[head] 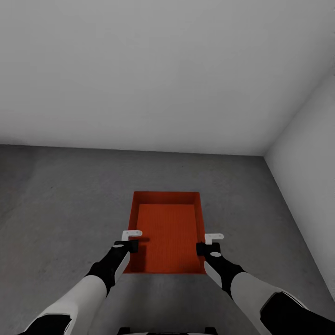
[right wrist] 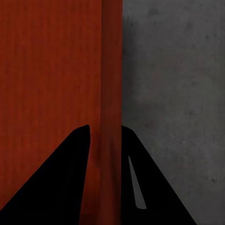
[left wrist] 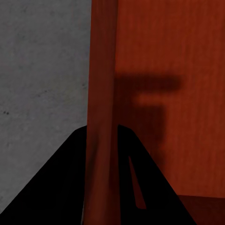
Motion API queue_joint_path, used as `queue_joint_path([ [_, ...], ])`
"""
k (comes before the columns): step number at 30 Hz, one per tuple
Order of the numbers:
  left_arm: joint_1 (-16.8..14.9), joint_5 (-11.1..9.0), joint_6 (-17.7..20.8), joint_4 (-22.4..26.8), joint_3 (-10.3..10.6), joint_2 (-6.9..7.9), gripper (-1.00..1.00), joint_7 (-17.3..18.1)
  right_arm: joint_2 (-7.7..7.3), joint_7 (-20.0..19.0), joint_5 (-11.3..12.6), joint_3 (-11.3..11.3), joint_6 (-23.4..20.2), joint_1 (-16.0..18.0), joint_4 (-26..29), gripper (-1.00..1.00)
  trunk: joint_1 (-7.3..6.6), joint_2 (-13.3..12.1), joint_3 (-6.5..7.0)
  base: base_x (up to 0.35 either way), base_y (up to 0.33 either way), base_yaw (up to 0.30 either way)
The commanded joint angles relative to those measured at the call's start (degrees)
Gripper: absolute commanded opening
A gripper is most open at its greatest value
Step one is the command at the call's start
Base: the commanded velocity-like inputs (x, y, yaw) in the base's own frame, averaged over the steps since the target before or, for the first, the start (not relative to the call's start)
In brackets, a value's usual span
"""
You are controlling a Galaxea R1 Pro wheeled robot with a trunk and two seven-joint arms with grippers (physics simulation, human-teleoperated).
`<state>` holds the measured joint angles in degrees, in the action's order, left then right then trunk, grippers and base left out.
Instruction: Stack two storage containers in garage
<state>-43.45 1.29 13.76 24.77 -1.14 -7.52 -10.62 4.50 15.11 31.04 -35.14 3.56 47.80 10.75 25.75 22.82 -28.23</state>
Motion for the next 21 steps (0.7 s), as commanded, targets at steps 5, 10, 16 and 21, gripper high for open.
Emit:
queue_joint_path([
  [5,0.04,0.21,0.36,-0.15,0.17,2.5,-1.0,-0.37,-0.02,0.01,-0.3,0.77,1.91,0.1,0.14,-1.0,0.03,0.09,-0.07,0.0,-0.002,0.0],
  [10,0.04,0.21,0.36,-0.16,0.19,2.5,-1.0,-0.37,-0.04,0.01,-0.29,0.75,1.9,0.1,0.14,-1.0,0.03,0.09,-0.15,0.0,0.0,0.0],
  [16,0.04,0.21,0.32,-0.16,0.22,2.51,-1.0,-0.37,-0.05,0.01,-0.29,0.77,1.91,0.1,0.14,-1.0,0.03,0.09,-0.61,0.0,0.0,0.0],
  [21,0.04,0.21,0.32,-0.16,0.25,2.5,-1.0,-0.37,-0.05,0.01,-0.3,0.77,1.93,0.1,0.14,-1.0,0.03,0.09,-1.06,0.0,0.0,0.0],
])
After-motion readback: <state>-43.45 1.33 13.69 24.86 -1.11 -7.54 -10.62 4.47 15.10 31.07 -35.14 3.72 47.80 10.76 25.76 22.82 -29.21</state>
